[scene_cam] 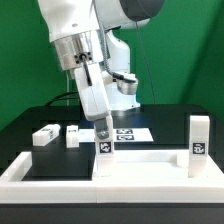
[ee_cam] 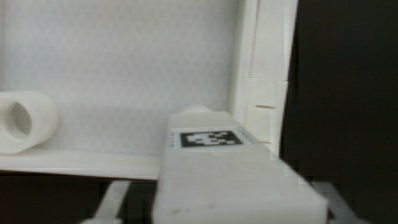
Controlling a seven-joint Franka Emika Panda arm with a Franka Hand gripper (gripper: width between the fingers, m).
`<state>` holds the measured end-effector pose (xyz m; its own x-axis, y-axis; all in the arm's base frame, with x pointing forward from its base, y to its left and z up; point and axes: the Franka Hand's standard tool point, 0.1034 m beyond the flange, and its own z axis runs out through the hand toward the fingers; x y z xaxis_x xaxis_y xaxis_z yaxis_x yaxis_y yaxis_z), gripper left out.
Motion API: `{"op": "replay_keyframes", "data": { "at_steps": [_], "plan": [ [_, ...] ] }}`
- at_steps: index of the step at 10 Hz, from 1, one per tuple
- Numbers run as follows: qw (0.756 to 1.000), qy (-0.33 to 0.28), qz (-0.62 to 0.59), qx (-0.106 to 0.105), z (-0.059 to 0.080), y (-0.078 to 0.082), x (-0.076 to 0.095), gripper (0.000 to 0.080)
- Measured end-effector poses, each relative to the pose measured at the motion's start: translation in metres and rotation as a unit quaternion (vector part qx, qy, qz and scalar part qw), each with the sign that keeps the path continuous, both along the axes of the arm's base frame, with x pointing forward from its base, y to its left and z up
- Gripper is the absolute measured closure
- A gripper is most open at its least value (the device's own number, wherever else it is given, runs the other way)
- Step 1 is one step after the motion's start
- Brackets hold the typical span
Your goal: Assemble desk
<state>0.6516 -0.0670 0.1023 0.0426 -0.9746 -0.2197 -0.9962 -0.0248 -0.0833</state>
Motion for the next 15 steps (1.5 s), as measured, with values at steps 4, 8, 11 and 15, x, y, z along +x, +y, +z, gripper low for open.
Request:
{"op": "replay_keyframes", "data": {
  "at_steps": [4,8,11,15],
  "plan": [
    [0.967,-0.047,0.247,-0.029,0.005,0.014,-0.001,0.0257],
    [0.919,-0.076,0.385,-0.039,0.005,0.013,-0.003,0.0151],
    [0.774,-0.11,0.621,-0.059,0.005,0.014,-0.003,0.015],
    [0.832,-0.095,0.544,-0.056,0.004,0.011,-0.003,0.0374]
  ]
}}
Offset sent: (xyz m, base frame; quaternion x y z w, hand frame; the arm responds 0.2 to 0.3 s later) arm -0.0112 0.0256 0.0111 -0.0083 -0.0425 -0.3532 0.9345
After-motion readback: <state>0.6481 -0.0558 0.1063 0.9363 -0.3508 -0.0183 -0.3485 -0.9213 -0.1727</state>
